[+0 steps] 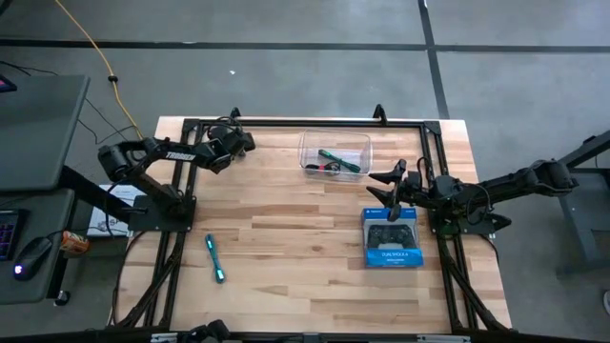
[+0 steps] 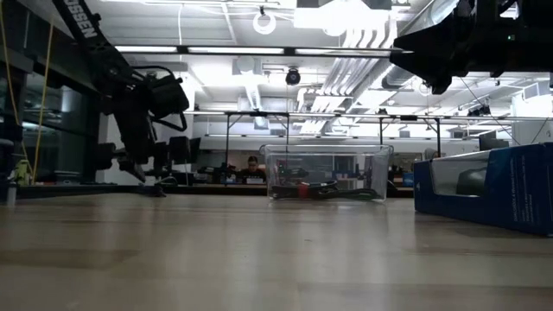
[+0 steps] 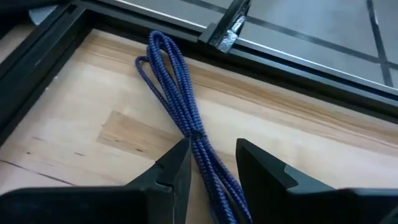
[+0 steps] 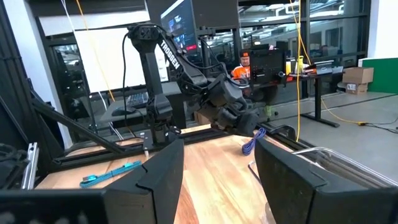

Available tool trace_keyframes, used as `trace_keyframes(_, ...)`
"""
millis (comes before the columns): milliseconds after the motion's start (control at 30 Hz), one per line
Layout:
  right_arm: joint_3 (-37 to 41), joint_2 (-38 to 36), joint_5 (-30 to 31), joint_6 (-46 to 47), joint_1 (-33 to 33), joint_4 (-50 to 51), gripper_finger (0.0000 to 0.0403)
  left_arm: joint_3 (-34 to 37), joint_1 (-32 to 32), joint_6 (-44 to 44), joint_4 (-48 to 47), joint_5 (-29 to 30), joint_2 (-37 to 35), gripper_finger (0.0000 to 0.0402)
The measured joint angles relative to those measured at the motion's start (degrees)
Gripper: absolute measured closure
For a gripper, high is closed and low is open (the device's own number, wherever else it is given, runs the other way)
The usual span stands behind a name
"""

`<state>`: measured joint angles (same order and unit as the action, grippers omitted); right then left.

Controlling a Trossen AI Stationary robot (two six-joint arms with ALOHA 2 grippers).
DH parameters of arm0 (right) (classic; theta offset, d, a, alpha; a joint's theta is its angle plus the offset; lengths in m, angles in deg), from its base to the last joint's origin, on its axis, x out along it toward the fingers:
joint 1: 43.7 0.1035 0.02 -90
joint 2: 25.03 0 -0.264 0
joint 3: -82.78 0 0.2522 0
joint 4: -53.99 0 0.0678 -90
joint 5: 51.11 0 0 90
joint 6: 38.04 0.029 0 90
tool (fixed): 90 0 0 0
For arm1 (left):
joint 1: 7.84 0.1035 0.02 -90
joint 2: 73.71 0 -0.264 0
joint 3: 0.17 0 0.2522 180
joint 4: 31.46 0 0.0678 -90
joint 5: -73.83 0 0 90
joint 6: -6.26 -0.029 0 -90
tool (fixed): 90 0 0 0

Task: Pick and place USB-C Cables
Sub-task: Put the violet charger cable into the bin

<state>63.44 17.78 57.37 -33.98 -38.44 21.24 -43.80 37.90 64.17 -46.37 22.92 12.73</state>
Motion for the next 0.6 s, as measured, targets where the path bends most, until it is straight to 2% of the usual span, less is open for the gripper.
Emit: trace_keyframes(600,0.00,0.00,0.48,0.00,0.00,-0.03,0.0213,0.04,-0.88,4.63,1.81,1.59,3.33,0.0310)
